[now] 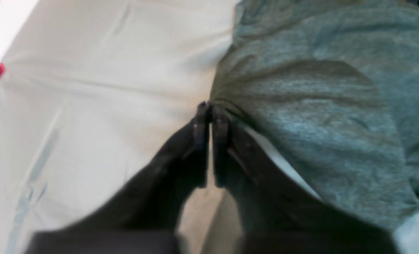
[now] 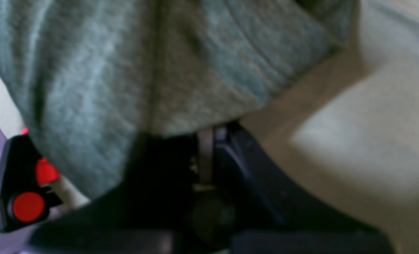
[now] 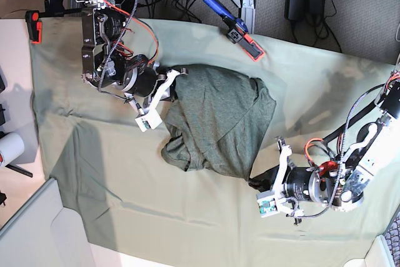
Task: Fold the T-shirt properly
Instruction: 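Pull the held shirt edge away from the right gripper, spreading the shirt, then carry the left gripper's shirt edge back over the shirt toward the right gripper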
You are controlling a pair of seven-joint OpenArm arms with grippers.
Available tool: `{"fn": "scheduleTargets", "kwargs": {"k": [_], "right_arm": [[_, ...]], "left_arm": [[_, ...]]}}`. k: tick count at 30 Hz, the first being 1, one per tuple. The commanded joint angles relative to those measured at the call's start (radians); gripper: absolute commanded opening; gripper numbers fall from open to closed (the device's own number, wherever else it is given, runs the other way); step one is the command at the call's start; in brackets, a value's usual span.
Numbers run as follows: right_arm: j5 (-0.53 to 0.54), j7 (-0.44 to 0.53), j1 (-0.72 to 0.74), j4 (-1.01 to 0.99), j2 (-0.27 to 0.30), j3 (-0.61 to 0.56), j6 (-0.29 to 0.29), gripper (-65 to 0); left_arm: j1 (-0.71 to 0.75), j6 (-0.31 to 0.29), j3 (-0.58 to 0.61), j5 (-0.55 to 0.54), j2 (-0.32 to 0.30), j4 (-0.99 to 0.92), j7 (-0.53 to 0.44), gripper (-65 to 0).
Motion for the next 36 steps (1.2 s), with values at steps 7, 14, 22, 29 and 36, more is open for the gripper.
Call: {"fn": "scheduleTargets", "kwargs": {"k": [7, 14, 22, 29, 36], "right_arm": [[-0.002, 0.003, 0.011, 0.014, 0.011, 0.026, 0.013, -65.0], [-0.003, 0.026, 0.017, 0.014, 0.011, 0.032, 0.013, -65.0], [-0.018, 0.075, 0.028, 0.014, 0.011, 0.141, 0.013, -65.0], [-0.018, 0.069, 0.09, 0.014, 0.007, 0.205, 0.014, -65.0], [-0.018, 0.063, 0.095, 0.014, -0.042, 0.205, 0.014, -65.0]], "left_arm": [[0.038, -0.017, -0.011, -0.079, -0.003, 0.014, 0.044, -30.1], [0.081, -0.017, -0.034, -0.119, -0.003, 0.018, 0.043, -28.9], [0.084, -0.017, -0.091, -0.288, 0.026, 0.095, 0.08, -28.9], [0.1, -0.017, -0.091, -0.121, 0.175, 0.042, 0.011, -28.9], [0.1, -0.017, -0.091, 0.084, 0.272, -0.132, -0.039, -28.9]]}}
